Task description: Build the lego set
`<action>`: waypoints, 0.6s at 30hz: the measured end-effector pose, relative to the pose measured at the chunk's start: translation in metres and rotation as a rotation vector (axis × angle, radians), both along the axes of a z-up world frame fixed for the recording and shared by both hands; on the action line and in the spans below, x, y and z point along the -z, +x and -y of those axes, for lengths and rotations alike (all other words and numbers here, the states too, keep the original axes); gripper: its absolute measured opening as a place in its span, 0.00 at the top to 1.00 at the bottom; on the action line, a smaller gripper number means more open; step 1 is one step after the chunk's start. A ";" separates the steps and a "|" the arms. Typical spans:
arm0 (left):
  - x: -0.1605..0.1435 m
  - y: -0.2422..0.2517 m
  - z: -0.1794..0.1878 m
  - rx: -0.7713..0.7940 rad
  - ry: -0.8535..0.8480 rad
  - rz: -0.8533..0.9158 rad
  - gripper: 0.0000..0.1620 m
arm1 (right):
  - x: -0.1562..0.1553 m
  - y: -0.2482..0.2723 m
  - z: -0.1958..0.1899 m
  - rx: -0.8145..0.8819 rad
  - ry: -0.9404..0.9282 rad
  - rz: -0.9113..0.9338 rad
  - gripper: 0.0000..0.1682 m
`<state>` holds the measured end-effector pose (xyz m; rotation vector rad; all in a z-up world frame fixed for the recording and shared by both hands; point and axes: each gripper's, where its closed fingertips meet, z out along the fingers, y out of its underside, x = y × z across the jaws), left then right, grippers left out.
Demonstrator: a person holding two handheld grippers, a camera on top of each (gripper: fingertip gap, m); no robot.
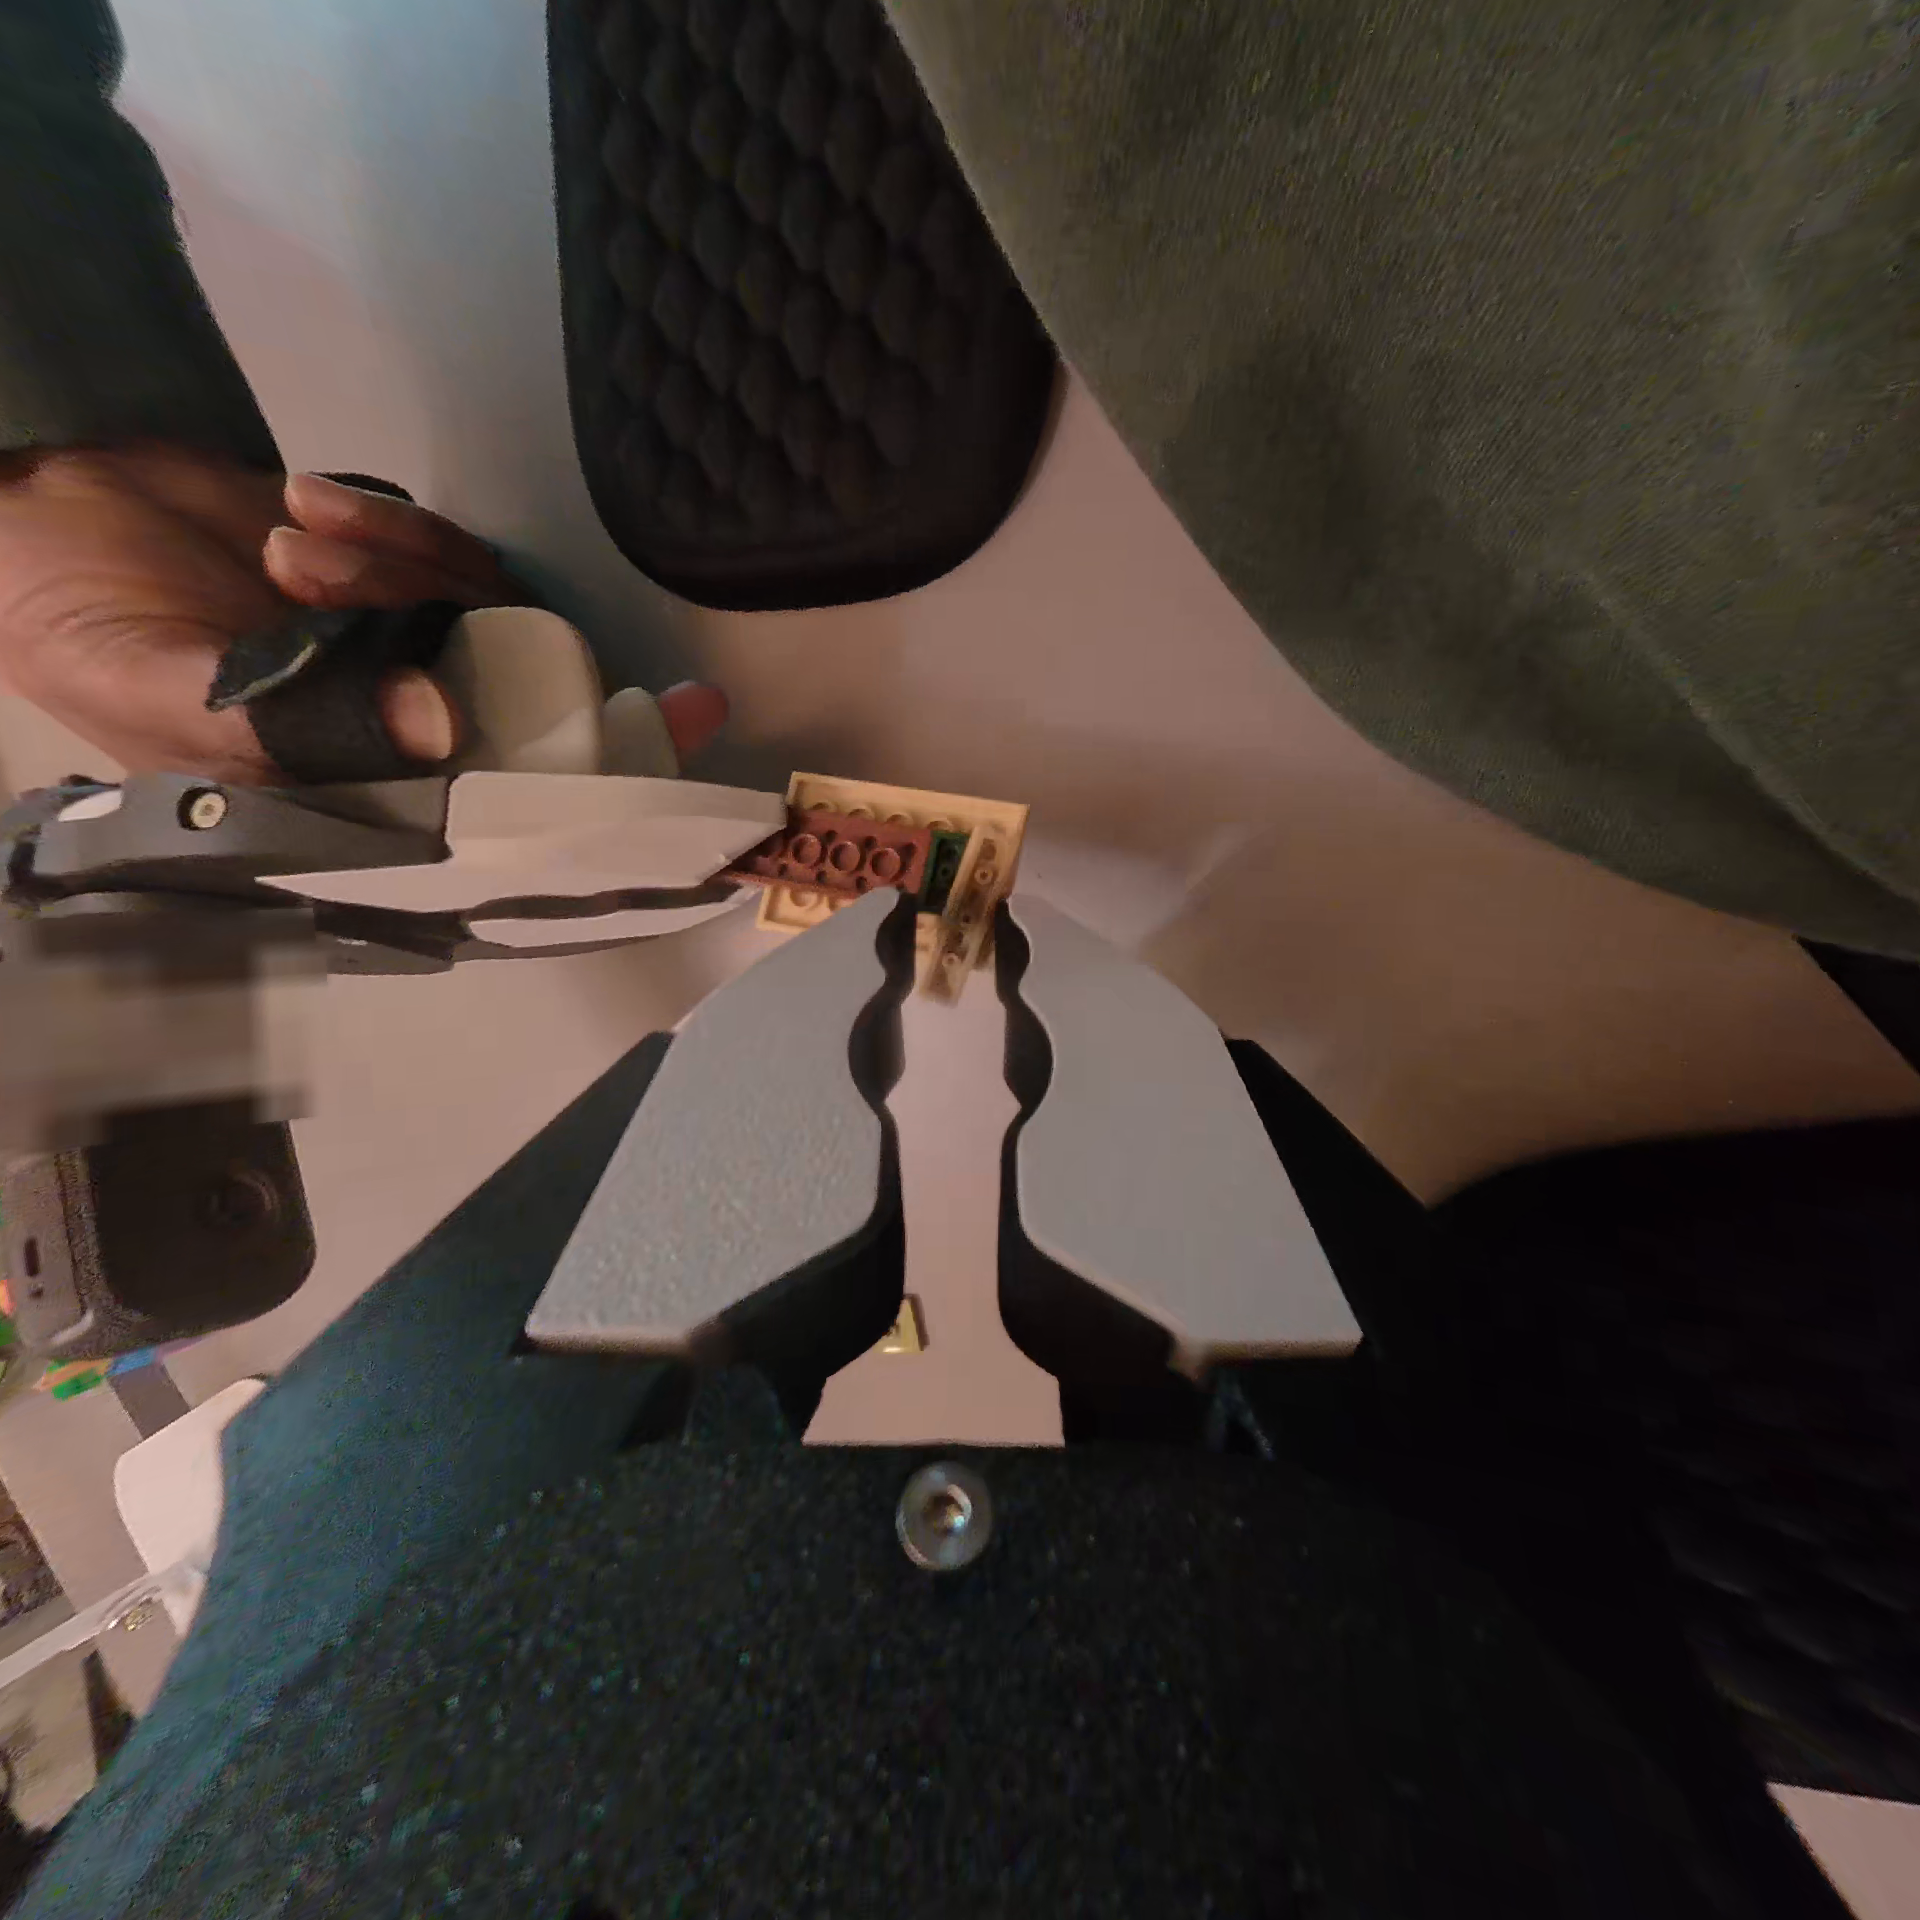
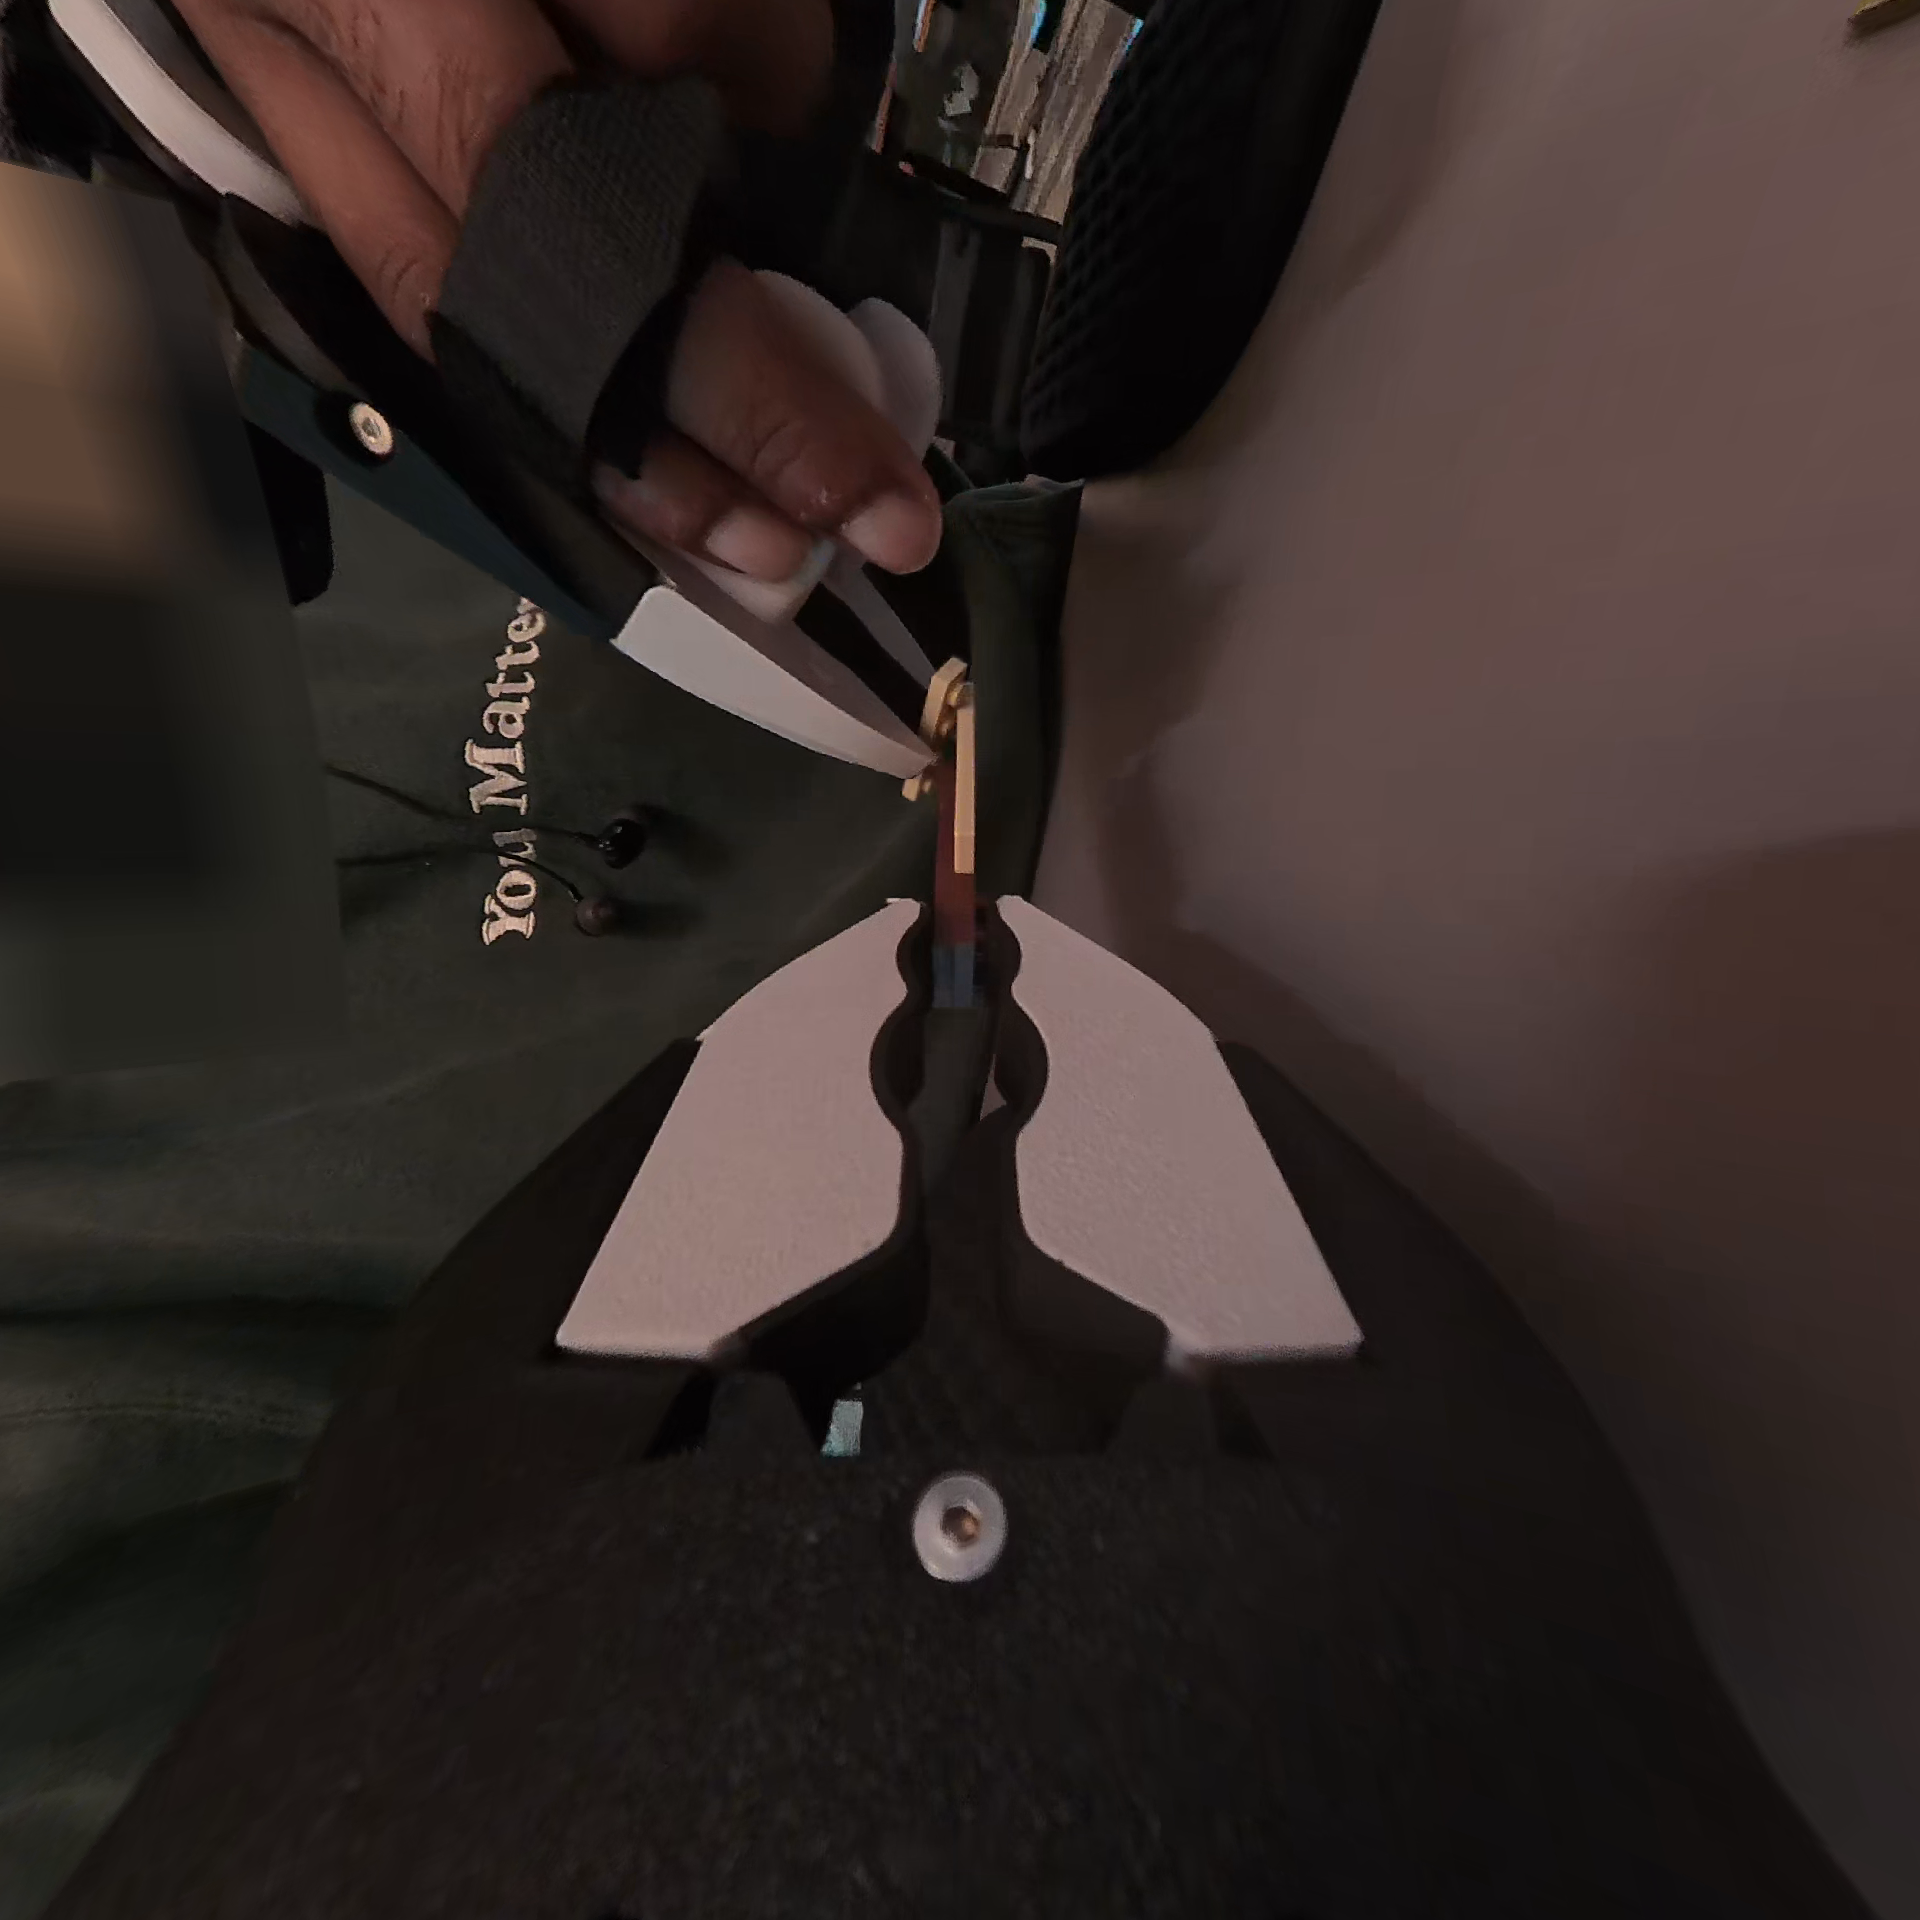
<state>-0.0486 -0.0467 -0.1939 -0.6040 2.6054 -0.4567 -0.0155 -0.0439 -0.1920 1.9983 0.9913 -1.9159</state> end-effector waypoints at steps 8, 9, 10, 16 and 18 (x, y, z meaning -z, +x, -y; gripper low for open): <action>-0.009 0.004 0.000 -0.047 -0.140 0.005 0.89 | -0.001 0.002 -0.003 0.025 -0.019 -0.041 0.95; -0.011 0.004 0.000 -0.056 -0.156 0.007 0.89 | -0.001 0.003 -0.004 0.029 -0.021 -0.046 0.95; -0.012 0.003 -0.001 -0.069 -0.176 0.009 0.89 | -0.002 0.003 -0.004 0.033 -0.023 -0.050 0.95; -0.023 0.004 -0.009 -0.244 -0.402 0.061 0.88 | -0.004 0.003 -0.005 0.060 -0.044 -0.071 0.95; -0.027 0.004 -0.017 -0.353 -0.508 0.093 0.88 | -0.004 0.004 -0.006 0.075 -0.050 -0.078 0.95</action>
